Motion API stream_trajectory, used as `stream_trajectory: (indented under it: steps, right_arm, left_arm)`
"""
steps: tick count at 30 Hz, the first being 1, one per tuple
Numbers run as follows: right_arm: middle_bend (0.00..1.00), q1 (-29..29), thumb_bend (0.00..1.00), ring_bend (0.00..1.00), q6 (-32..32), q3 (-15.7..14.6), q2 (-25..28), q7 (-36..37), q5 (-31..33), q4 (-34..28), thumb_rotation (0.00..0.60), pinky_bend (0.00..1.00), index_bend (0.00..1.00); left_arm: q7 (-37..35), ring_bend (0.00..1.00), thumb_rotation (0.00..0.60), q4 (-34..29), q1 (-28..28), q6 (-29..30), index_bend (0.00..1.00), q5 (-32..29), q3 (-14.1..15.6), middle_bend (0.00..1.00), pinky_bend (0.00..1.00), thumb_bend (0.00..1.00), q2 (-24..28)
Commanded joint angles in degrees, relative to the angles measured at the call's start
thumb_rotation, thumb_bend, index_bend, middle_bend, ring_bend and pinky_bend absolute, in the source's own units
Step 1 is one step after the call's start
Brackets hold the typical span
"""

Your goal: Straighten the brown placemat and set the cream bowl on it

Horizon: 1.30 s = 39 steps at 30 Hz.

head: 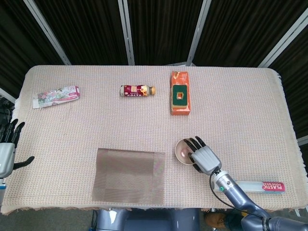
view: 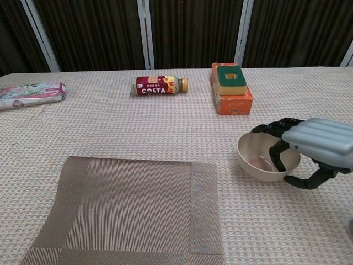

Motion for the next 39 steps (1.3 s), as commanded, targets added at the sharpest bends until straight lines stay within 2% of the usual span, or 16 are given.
stream_trajectory:
  steps: [1, 8, 14, 22, 29, 30, 32, 34, 36, 39]
  right_arm:
    - [0.04, -0.33, 0.43, 0.00, 4.48, 0.03, -1.88, 4.83, -2.90, 3.37, 0.600, 0.00, 0.68]
    - [0.07, -1.09, 0.43, 0.00, 9.76, 1.43, -0.94, 11.33, -3.75, 6.24, 0.600, 0.00, 0.69]
    - [0.08, -2.30, 0.43, 0.00, 12.99, 4.60, 0.91, 13.10, -0.42, 8.89, 0.600, 0.00, 0.69]
    - [0.08, -3.42, 0.43, 0.00, 10.24, 5.58, 1.15, 12.74, 6.24, 15.10, 0.600, 0.00, 0.69]
    - [0.08, -4.11, 0.42, 0.00, 9.46, 4.54, -0.29, 12.12, 7.73, 19.30, 0.600, 0.00, 0.67]
    - [0.07, -4.18, 0.37, 0.00, 9.30, 4.41, -0.49, 12.14, 7.88, 19.68, 0.600, 0.00, 0.61]
    - [0.02, -4.35, 0.12, 0.00, 8.79, 4.12, -0.68, 11.69, 8.41, 20.22, 0.600, 0.00, 0.29]
    - [0.00, -4.66, 0.00, 0.00, 8.65, 3.94, -0.33, 11.05, 8.89, 19.70, 0.600, 0.00, 0.06]
    - [0.00, -5.25, 0.00, 0.00, 9.71, 4.02, 0.59, 11.23, 8.91, 17.70, 0.600, 0.00, 0.00]
    - [0.00, -6.93, 0.00, 0.00, 13.93, 3.98, 3.38, 12.57, 7.15, 12.77, 0.600, 0.00, 0.00]
  left_arm:
    - [-0.28, 0.00, 0.600, 0.02, 0.01, -0.01, 0.00, -0.05, -0.06, 0.00, 0.00, 0.00, 0.10]
    - [-0.82, 0.00, 0.600, -0.16, 0.02, -0.10, 0.00, 0.21, 0.08, 0.00, 0.00, 0.00, 0.34]
    - [-1.17, 0.00, 0.600, -0.59, 0.12, 0.14, 0.00, 0.62, 0.21, 0.00, 0.00, 0.00, 0.52]
    - [-1.34, 0.00, 0.600, -1.18, 0.10, 0.07, 0.00, 1.16, 0.48, 0.00, 0.00, 0.00, 0.70]
    - [-1.06, 0.00, 0.600, -1.29, 0.01, -0.16, 0.00, 1.46, 0.75, 0.00, 0.00, 0.00, 0.56]
    - [-1.03, 0.00, 0.600, -1.31, 0.00, -0.20, 0.00, 1.50, 0.79, 0.00, 0.00, 0.00, 0.54]
    - [-0.94, 0.00, 0.600, -1.36, 0.00, -0.24, 0.00, 1.64, 0.92, 0.00, 0.00, 0.00, 0.50]
    - [-0.70, 0.00, 0.600, -1.25, 0.00, -0.24, 0.00, 1.84, 1.07, 0.00, 0.00, 0.00, 0.40]
    - [-0.50, 0.00, 0.600, -1.09, -0.08, -0.39, 0.00, 2.08, 1.24, 0.00, 0.00, 0.00, 0.23]
    - [-0.69, 0.00, 0.600, -1.04, -0.23, -0.58, 0.00, 2.48, 1.40, 0.00, 0.00, 0.00, 0.08]
